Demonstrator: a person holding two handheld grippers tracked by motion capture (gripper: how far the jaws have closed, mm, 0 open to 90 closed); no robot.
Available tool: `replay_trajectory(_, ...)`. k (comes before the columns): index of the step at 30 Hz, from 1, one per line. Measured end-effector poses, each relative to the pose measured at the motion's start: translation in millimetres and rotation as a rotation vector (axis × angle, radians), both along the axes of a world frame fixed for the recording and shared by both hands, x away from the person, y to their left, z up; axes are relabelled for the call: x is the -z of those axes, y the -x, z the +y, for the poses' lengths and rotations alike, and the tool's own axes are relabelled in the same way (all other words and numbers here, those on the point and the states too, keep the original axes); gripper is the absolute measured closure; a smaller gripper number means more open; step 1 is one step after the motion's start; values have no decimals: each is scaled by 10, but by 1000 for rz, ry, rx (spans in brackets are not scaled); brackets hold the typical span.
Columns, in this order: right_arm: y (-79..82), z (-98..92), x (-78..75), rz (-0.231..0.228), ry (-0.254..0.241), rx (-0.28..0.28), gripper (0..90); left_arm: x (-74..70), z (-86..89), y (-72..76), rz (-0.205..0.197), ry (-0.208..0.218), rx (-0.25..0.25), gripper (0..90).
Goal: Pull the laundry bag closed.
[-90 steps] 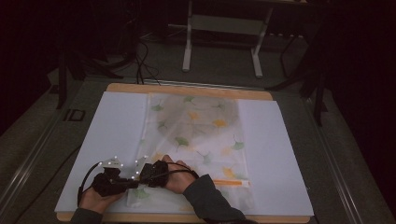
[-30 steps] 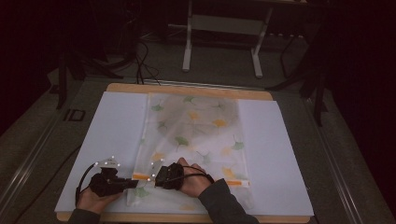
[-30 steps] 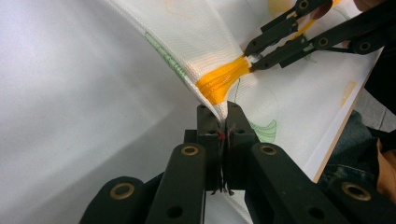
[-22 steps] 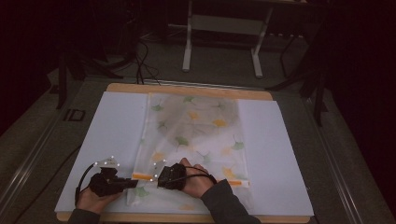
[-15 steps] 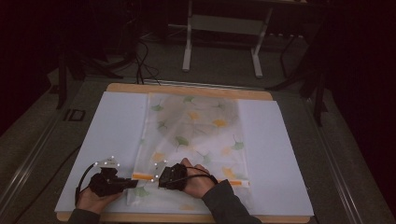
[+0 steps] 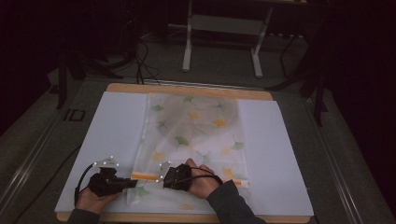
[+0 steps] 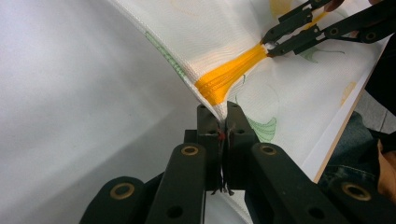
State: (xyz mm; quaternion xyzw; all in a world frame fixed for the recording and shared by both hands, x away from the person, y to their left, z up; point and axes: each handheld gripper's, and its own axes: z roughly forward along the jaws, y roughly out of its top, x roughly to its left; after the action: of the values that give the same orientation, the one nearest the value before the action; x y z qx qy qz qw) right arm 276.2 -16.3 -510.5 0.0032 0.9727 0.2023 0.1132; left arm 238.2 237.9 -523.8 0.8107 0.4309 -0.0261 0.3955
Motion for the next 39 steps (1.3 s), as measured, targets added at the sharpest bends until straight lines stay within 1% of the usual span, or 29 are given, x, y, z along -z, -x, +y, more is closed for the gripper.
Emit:
replay_trajectory(9,4,-53,-4,3,8,11,850,-9,8,3,-2,-3,-1,879)
replay_trajectory(10,-4,-64,0,-4,11,4,850,-8,11,3,-1,0,-2,879)
replay_trajectory(11,2,-75,-1,3,11,15,850,-8,12,3,-1,-1,-2,879)
replay_trajectory(16,2,-122,-6,4,11,15,850,-7,10,3,-1,-1,-2,879)
replay_trajectory(17,5,-128,-9,2,19,18,851,-7,11,3,0,0,-2,879)
replay_trajectory(20,4,-146,-8,-1,18,16,850,-9,14,4,-1,1,-3,879)
replay_trajectory(23,3,-166,-9,0,28,19,851,-8,18,4,0,0,-3,879)
replay_trajectory(35,10,-260,-19,-4,38,27,851,-10,25,5,-2,1,-7,879)
replay_trajectory(36,10,-267,-16,-9,37,25,851,-9,25,5,-2,3,-6,879)
replay_trajectory(37,12,-273,-16,-3,31,27,851,-9,23,6,-1,1,-7,879)
replay_trajectory(39,15,-283,-18,-6,38,27,851,-10,27,6,-2,2,-7,879)
